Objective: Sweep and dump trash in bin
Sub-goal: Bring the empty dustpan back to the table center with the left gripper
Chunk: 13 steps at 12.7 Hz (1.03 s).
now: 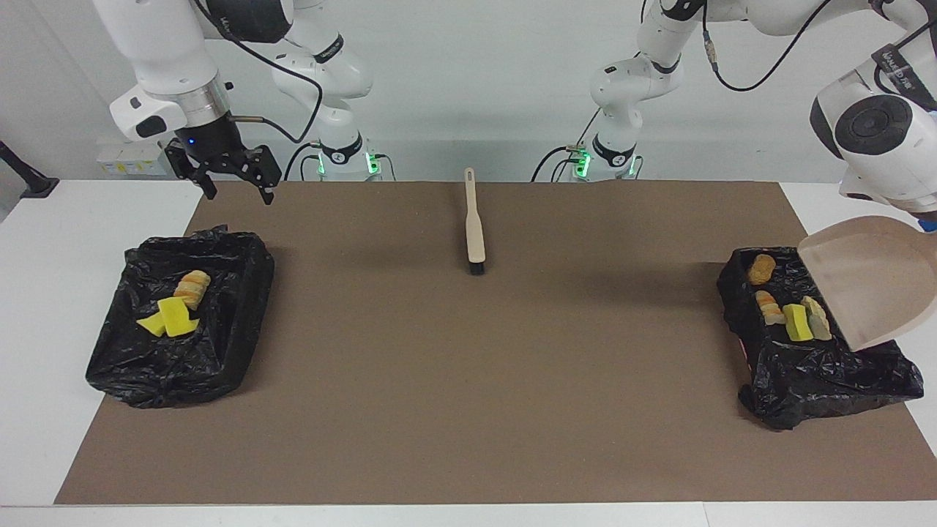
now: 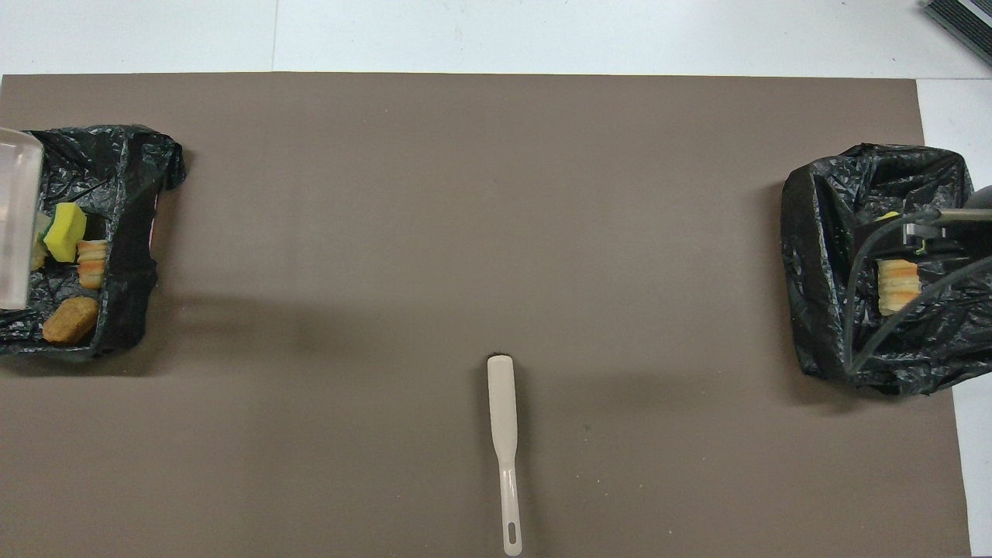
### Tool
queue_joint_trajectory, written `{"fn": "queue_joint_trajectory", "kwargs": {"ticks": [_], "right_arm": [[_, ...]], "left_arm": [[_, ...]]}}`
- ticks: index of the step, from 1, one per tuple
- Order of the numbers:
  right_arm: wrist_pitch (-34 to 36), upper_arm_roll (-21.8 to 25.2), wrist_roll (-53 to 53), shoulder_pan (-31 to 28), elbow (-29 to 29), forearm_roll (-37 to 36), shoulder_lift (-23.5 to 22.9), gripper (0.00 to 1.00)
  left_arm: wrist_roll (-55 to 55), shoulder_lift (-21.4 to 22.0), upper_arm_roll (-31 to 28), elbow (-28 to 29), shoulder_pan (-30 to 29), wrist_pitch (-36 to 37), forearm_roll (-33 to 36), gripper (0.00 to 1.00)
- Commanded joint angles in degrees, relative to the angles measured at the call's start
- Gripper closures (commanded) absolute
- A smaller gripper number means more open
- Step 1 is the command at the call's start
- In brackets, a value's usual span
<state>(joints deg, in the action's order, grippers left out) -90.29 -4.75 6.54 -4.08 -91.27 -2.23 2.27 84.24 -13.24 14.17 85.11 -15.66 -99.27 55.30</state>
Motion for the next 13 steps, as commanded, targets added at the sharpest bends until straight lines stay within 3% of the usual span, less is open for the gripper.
{"fn": "queue_joint_trajectory", "kwargs": {"ticks": [1,6,9,13], "right_arm": [[-1.64,-0.17,0.85,0.21,-3.30,-0.15,1.78,0.00],[-1.73,-0.43,0.76,-0.14,-2.95,-0.23,1.60,0.00],[-1.64,-0.26,0.85,-0.23,-2.95,-0.23,1.60,0.00],[-1.73,-0.26,0.85,-0.23,-2.95,-0.23,1.60,0.00]], "left_arm": [[-4.41,0.67,-0.63,0.32,1.42,2.58,-11.66,1.00],[-30.06,4.10,-0.63,8.40,8.60,3.37,-30.14,1.00],[-52.07,1.47,-0.54,8.50,15.90,4.26,-37.34,1.00],[-78.83,-3.36,-0.63,7.80,25.83,-1.71,-45.17,1.00]]}}
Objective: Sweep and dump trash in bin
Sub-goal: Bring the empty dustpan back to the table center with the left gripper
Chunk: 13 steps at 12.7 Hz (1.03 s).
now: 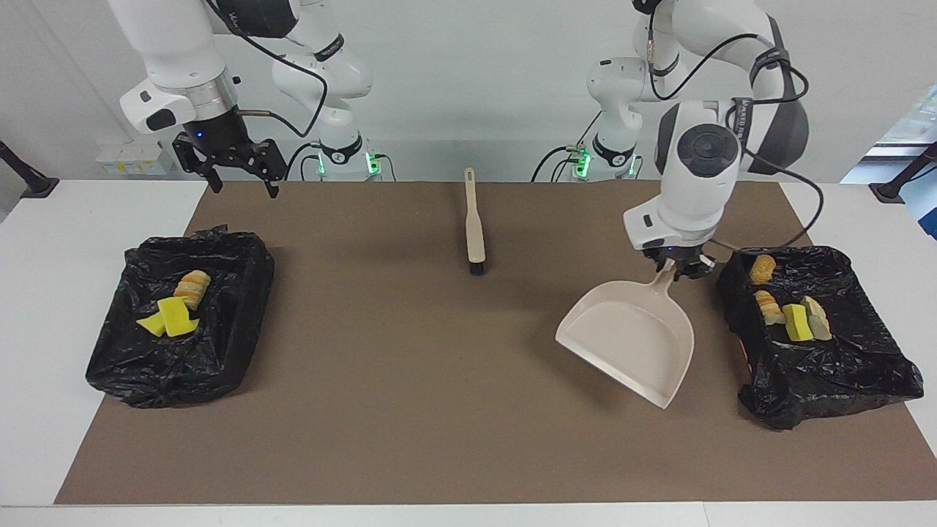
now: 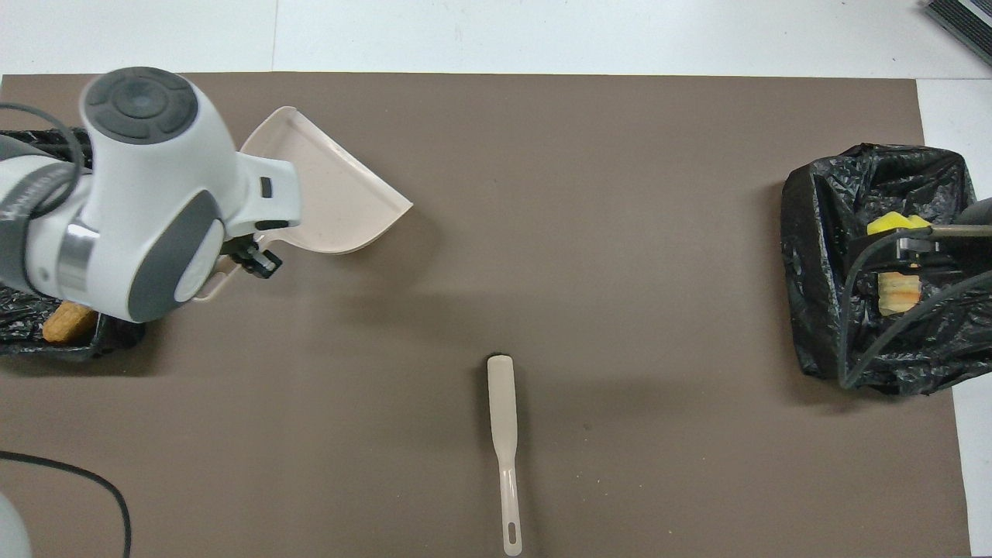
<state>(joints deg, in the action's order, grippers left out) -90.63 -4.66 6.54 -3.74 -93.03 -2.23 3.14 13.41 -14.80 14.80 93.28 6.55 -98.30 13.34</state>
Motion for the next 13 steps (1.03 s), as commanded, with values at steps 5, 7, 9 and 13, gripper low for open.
{"fn": "queue_joint_trajectory", "kwargs": {"ticks": [5,7,9,13], "right_arm": [[-1.30,-0.35,0.76,-0.57,-1.19,-0.24,0.72,0.00],[-1.30,-0.35,0.76,-0.57,-1.19,-0.24,0.72,0.00],[-1.30,-0.35,0.85,-0.57,-1.19,-0.24,0.72,0.00],[-1.30,-0.35,0.76,-0.57,-1.19,-0.24,0.72,0.00]], "left_arm": [[-34.01,-8.21,-1.35,-5.21,12.69,-8.39,-8.42,1.00],[-40.55,-9.19,-1.27,-5.22,14.28,-12.78,-9.03,1.00],[-42.59,-10.94,-1.27,-6.88,15.60,-14.55,-10.18,1.00],[-48.20,-17.43,-1.44,-13.46,19.73,-14.46,-9.83,1.00]]}}
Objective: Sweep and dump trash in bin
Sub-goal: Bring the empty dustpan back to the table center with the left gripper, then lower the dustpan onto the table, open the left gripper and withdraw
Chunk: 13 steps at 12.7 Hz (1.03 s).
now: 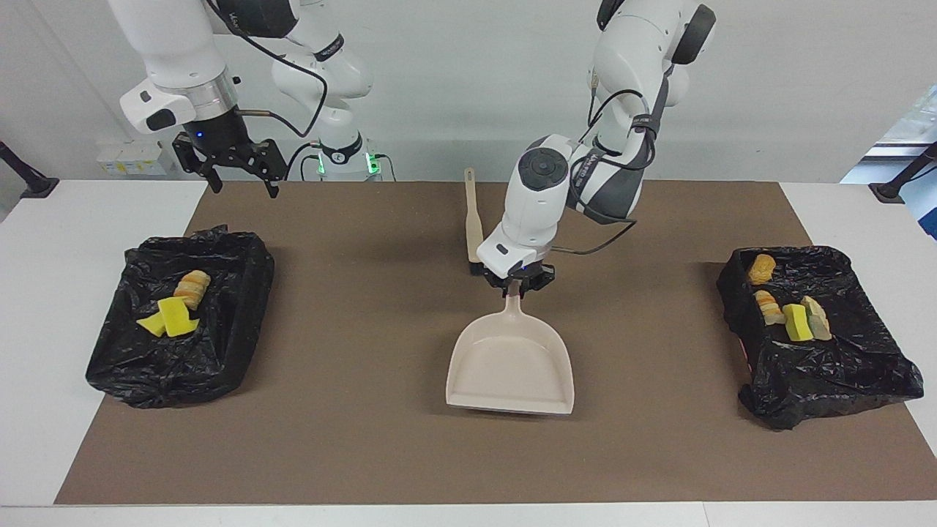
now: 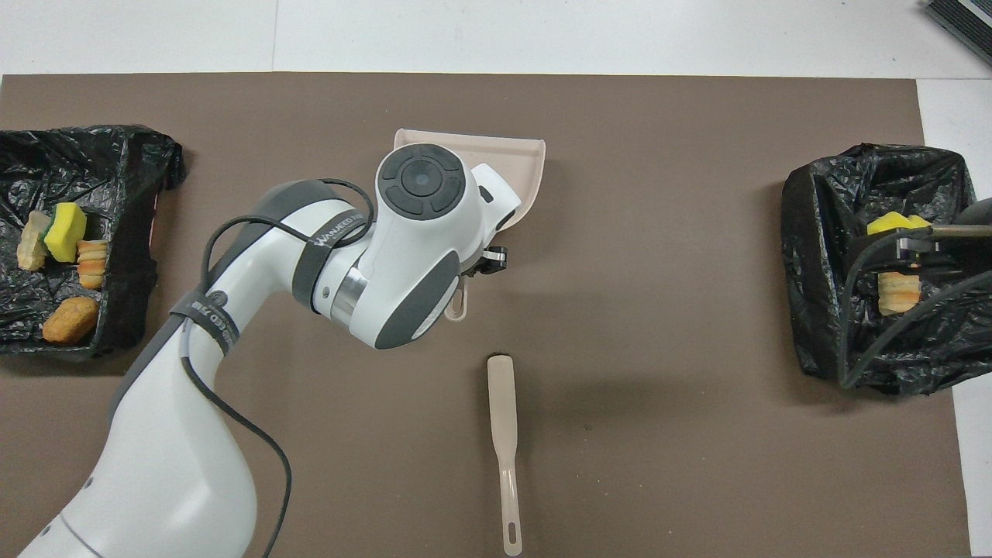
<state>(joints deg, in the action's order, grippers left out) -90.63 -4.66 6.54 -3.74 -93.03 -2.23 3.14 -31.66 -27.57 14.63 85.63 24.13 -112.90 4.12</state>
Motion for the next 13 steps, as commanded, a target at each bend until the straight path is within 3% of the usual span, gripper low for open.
{"fn": "queue_joint_trajectory", "kwargs": {"ticks": [1,5,6,8,13], "right_arm": [[-1.30,-0.35,0.76,-0.57,-1.19,-0.24,0.72,0.00],[-1.30,-0.35,0.76,-0.57,-1.19,-0.24,0.72,0.00],[-1.39,-0.35,0.76,-0.57,-1.19,-0.24,0.72,0.00],[-1.30,-0.35,0.76,-0.57,-1.19,-0.24,0.72,0.00],[-1.30,-0.35,0.76,-0.57,-1.19,-0.24,0.72,0.00]], "left_arm": [[-4.62,-5.99,-1.27,-6.78,3.62,-0.30,-0.51,1.00],[-5.51,-6.71,-1.19,-6.27,4.34,-2.85,-0.95,1.00],[-5.43,-6.71,-1.19,-6.26,4.78,-2.42,-0.87,0.97],[-5.43,-6.62,-1.19,-6.26,4.52,-2.33,-0.86,0.77],[-5.34,-6.44,-1.19,-6.26,4.25,-1.89,-0.69,0.70]]}}
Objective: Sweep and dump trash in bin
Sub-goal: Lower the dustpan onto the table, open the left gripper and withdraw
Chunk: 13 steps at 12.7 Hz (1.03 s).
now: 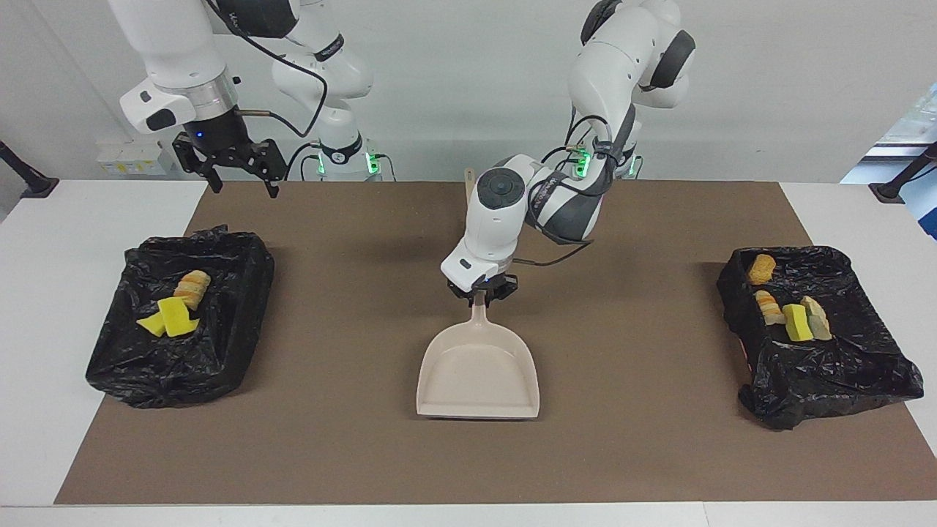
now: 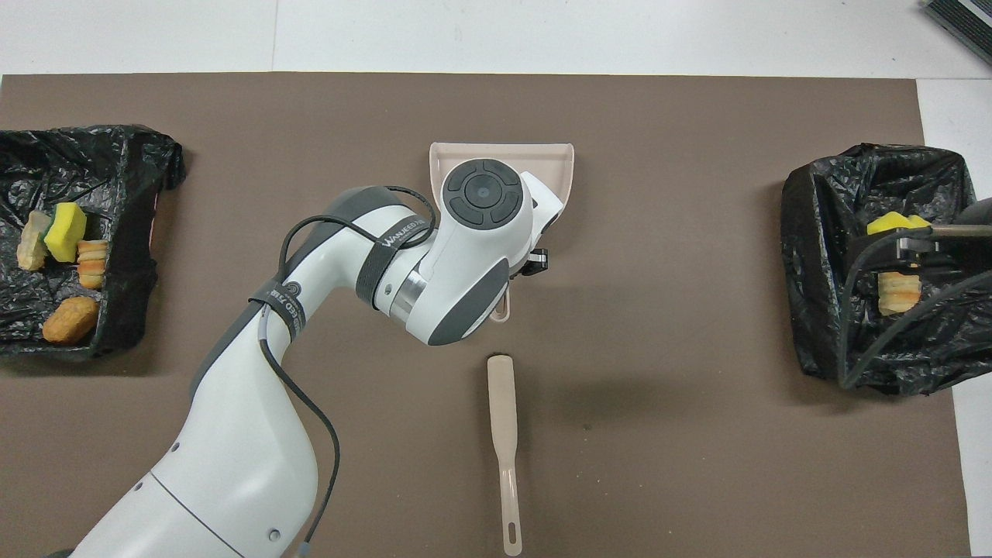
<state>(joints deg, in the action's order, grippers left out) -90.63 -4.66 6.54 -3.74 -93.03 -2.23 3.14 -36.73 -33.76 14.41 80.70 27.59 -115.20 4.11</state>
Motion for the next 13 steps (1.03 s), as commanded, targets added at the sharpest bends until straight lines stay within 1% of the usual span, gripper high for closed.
{"fn": "queue_joint_trajectory", "kwargs": {"ticks": [1,4,5,6,7,8,10,11,13], "right_arm": [[-1.30,-0.35,0.76,-0.57,-1.19,-0.24,0.72,0.00],[-1.30,-0.35,0.76,-0.57,-1.19,-0.24,0.72,0.00],[-1.30,-0.35,0.76,-0.57,-1.19,-0.24,0.72,0.00],[-1.30,-0.35,0.76,-0.57,-1.19,-0.24,0.72,0.00],[-1.30,-0.35,0.76,-0.57,-1.19,-0.24,0.72,0.00],[-1.30,-0.35,0.76,-0.57,-1.19,-0.24,0.72,0.00],[-1.30,-0.35,0.76,-0.57,-1.19,-0.24,0.72,0.00],[-1.30,-0.35,0.76,-0.57,-1.19,-0.24,0.72,0.00],[-1.30,-0.35,0.76,-0.57,-1.19,-0.24,0.72,0.00]], "left_arm": [[-0.28,-0.25,-0.96,-1.25,0.63,0.42,-0.94,0.65],[-0.28,-0.07,-0.96,-0.55,0.63,0.42,-0.86,0.62],[-0.28,0.01,-1.05,-0.64,0.63,0.51,-0.68,0.60],[-0.28,0.54,-1.22,-0.55,0.54,0.77,-0.42,0.52],[-0.28,1.24,-1.49,-0.55,0.28,1.73,-0.24,0.38],[-0.28,3.42,-1.58,0.32,-0.60,2.52,-0.07,0.27],[1.30,9.21,-1.58,4.70,-3.75,2.88,0.20,0.03],[3.65,12.11,-1.58,6.99,-5.25,3.31,1.24,0.00],[11.46,18.87,-1.49,10.95,-9.98,5.42,1.69,0.00]]}}
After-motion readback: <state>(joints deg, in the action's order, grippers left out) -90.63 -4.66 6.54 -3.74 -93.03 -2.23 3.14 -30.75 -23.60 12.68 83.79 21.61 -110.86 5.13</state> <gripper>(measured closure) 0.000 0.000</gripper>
